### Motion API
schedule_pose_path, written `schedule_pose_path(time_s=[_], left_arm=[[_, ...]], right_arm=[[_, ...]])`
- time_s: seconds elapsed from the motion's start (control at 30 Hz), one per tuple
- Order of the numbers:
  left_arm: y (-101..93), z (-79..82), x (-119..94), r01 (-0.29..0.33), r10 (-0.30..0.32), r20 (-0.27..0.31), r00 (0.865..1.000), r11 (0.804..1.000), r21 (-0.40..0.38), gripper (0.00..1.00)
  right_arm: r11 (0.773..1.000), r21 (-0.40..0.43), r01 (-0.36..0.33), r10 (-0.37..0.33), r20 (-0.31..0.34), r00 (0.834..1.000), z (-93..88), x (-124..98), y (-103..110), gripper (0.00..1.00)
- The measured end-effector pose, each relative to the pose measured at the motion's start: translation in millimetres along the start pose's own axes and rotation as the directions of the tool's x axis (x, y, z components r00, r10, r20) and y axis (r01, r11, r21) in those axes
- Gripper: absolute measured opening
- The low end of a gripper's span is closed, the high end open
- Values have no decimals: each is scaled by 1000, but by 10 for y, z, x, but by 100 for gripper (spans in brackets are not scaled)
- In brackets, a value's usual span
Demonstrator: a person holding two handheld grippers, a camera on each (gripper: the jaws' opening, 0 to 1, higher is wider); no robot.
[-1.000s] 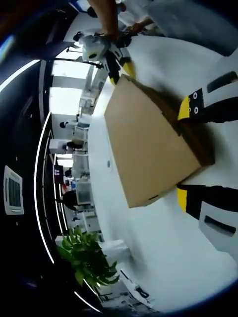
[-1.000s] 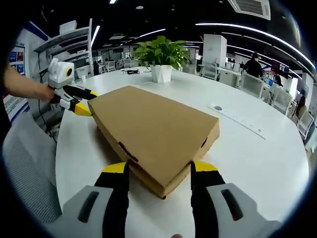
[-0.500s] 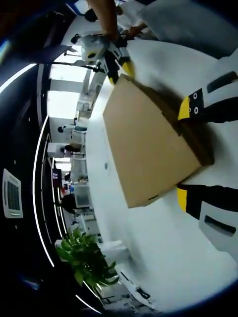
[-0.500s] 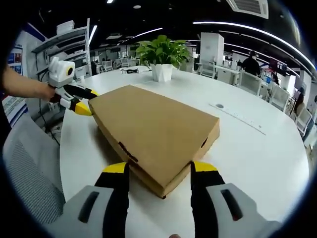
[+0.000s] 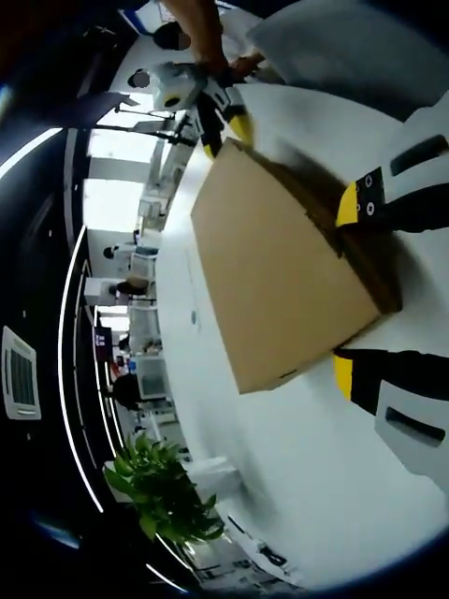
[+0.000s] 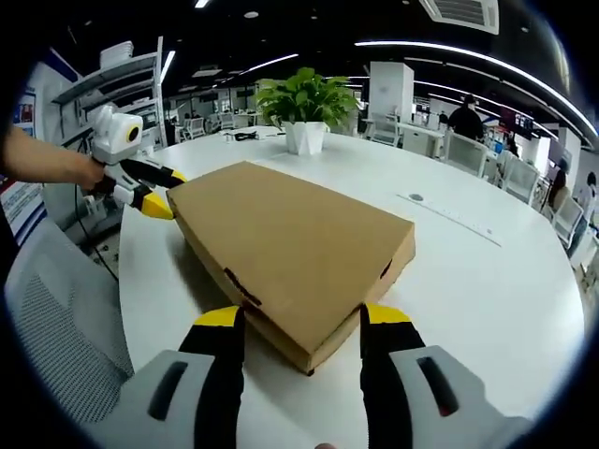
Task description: Operate the shoe box by opening the lid, removing the specified soft item, and placing it in the target area until the item is outside and the box remains undamaged.
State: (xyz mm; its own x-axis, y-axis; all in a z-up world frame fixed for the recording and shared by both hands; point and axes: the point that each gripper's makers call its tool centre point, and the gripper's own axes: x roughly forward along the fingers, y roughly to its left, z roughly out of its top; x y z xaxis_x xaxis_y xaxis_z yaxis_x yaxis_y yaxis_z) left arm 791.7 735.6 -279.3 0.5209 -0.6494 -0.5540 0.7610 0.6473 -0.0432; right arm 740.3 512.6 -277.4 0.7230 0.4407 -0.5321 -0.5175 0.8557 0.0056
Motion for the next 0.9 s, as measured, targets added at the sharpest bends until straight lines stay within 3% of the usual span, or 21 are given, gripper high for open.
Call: schedule_pose_path(time_s=[0.4,0.9], left_arm=[[90,-125,-185,20,-20,-32,999,1000,14,49],[133,-202,-318,45,-43,-56,997,999,27,49]], right_arm=[[1000,15,-1,1,4,1000,6,4,284,44],[1000,25,1,-1,0,1000,-9,-3,464,44]])
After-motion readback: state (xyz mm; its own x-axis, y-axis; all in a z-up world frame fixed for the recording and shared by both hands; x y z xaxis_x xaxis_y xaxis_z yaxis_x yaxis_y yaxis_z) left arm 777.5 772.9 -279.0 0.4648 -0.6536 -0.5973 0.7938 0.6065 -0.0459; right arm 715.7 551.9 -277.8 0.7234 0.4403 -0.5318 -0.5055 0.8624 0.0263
